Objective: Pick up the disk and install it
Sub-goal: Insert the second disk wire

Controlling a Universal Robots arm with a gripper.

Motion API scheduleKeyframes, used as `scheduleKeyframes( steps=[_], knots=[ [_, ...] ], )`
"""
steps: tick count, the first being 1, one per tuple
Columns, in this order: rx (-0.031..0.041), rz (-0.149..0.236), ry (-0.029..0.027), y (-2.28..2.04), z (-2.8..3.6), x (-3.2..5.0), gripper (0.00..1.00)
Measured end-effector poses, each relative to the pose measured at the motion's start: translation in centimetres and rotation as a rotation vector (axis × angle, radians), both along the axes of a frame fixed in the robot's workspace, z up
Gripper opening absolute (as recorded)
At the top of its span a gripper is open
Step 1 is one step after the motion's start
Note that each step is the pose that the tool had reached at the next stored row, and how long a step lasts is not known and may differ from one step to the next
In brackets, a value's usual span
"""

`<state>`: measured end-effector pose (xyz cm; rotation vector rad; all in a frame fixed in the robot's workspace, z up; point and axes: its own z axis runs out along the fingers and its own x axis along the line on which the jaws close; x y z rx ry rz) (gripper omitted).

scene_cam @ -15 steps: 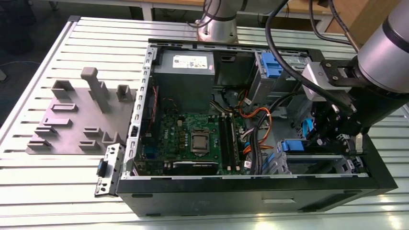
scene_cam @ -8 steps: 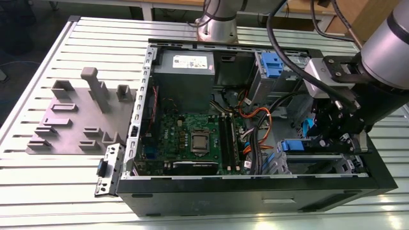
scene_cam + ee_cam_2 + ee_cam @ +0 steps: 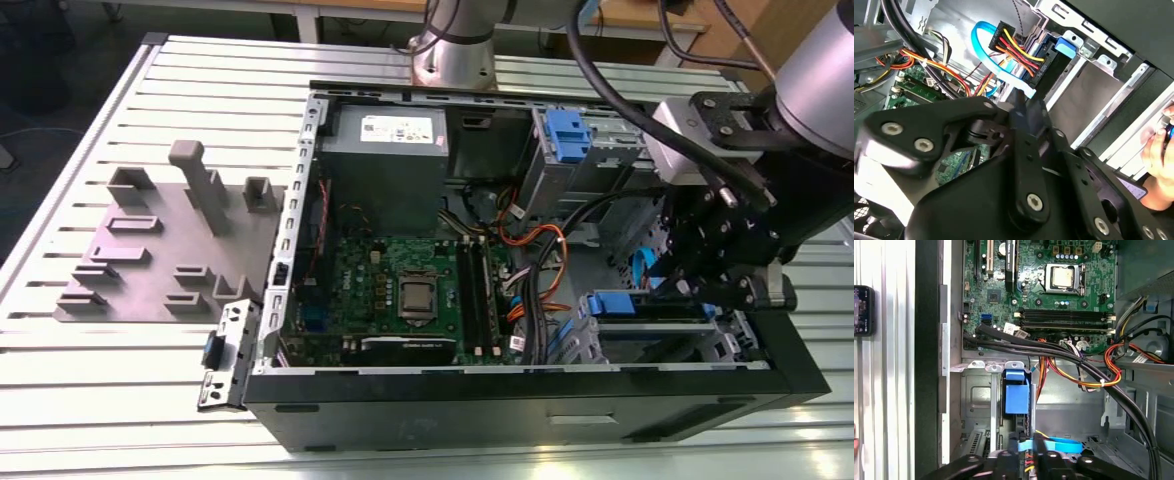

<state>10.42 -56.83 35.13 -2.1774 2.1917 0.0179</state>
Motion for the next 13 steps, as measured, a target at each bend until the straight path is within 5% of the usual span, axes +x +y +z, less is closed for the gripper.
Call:
scheduleKeyframes(
  steps=[4,13],
  knots=[
    [-0.0001,0.0,0.0001,0.0,0.01,0.0,0.11],
    [-0.0001,0.0,0.001,0.0,0.01,0.0,0.11]
  ],
)
